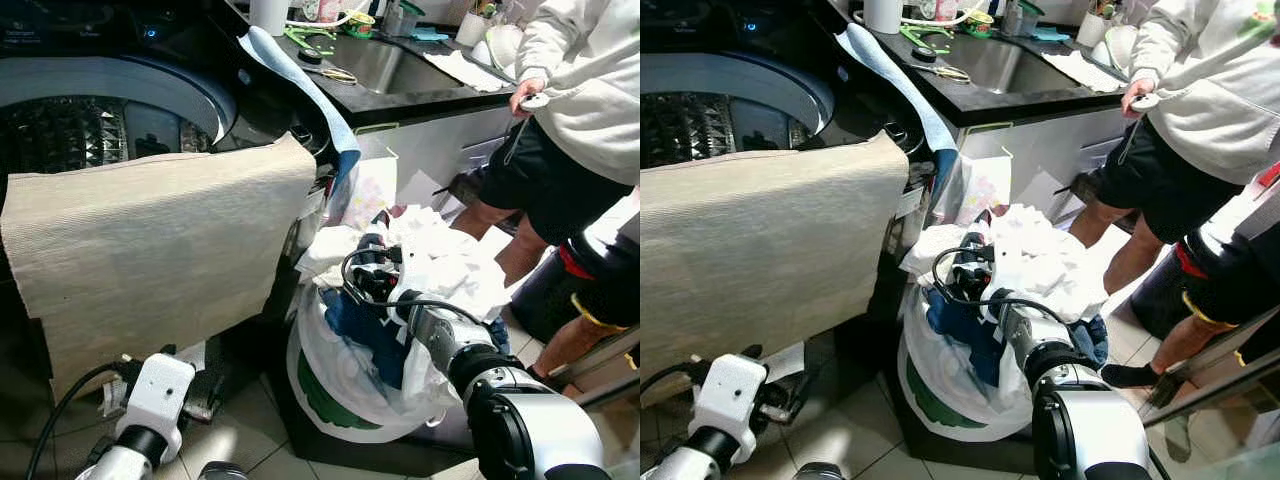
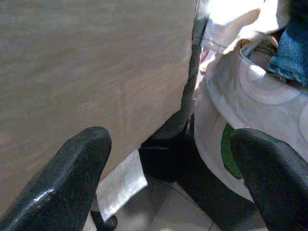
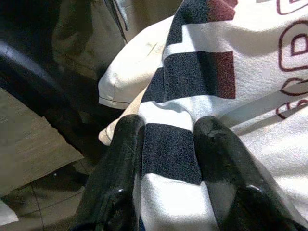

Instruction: Clothes washing

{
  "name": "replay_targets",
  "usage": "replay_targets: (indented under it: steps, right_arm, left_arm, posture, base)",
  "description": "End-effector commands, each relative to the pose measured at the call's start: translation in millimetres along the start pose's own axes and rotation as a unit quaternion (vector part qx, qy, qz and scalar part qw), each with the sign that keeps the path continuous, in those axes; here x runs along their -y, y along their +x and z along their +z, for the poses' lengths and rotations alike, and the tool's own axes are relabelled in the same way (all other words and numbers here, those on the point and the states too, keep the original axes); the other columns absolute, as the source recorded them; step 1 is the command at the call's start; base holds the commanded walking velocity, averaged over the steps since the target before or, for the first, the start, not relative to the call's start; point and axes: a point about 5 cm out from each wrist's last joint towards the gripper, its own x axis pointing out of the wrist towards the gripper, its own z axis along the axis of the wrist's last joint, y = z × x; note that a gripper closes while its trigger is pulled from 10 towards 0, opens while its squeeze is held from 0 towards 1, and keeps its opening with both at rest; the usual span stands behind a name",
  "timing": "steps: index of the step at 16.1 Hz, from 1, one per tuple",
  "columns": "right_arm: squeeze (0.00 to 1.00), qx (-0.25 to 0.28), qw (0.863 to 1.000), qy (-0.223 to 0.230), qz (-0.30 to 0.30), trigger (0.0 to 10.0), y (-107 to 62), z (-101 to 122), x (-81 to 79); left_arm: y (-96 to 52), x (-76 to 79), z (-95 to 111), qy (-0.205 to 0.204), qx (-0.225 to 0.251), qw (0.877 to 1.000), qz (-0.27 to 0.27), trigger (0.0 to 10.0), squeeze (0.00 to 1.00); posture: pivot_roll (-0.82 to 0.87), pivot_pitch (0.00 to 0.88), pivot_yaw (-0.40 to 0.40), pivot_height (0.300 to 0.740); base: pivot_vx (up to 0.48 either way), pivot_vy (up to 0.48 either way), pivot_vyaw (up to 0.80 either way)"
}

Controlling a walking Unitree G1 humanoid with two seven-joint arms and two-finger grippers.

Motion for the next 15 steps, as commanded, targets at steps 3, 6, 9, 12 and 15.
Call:
replay_targets:
  steps: [3, 6, 9, 12, 15]
  right_arm:
    - [0.00, 0.005, 1.000, 0.017, 0.006, 0.0, -2.6, 0.7, 3.9]
    - [0.00, 0.007, 1.000, 0.018, 0.011, 0.0, -2.4, 1.8, 3.0]
    - [0.00, 0.024, 0.999, 0.012, 0.023, 0.0, -3.0, 8.5, 2.5]
    - [0.00, 0.067, 0.997, -0.004, 0.048, 0.0, -4.5, 33.3, -0.3]
    - [0.00, 0.109, 0.992, -0.022, 0.060, 0.0, -8.9, 61.8, -0.2]
  left_arm:
    - [3.2, 5.5, -1.5, -0.003, 0.005, 1.000, -0.012, 10.0, 0.00]
    - [4.8, 5.8, -1.1, -0.004, 0.008, 1.000, -0.013, 10.0, 0.00]
    - [7.0, 5.4, -4.6, -0.006, 0.007, 1.000, -0.012, 10.0, 0.00]
    - [11.8, 3.7, -15.3, -0.007, 0.001, 1.000, -0.012, 10.0, 0.00]
    - [19.8, 2.8, -28.4, -0.008, -0.006, 1.000, -0.016, 10.0, 0.00]
  posture:
    - [0.38, 0.000, -0.218, 0.740]
    - [0.38, 0.000, -0.217, 0.740]
    - [0.38, 0.000, -0.215, 0.740]
    - [0.37, 0.000, -0.208, 0.740]
    - [0.36, 0.000, -0.202, 0.740]
  base:
    - [0.000, 0.000, 0.00]
    - [0.000, 0.000, 0.00]
    - [0.000, 0.000, 0.00]
    - [0.000, 0.000, 0.00]
    - [0.000, 0.000, 0.00]
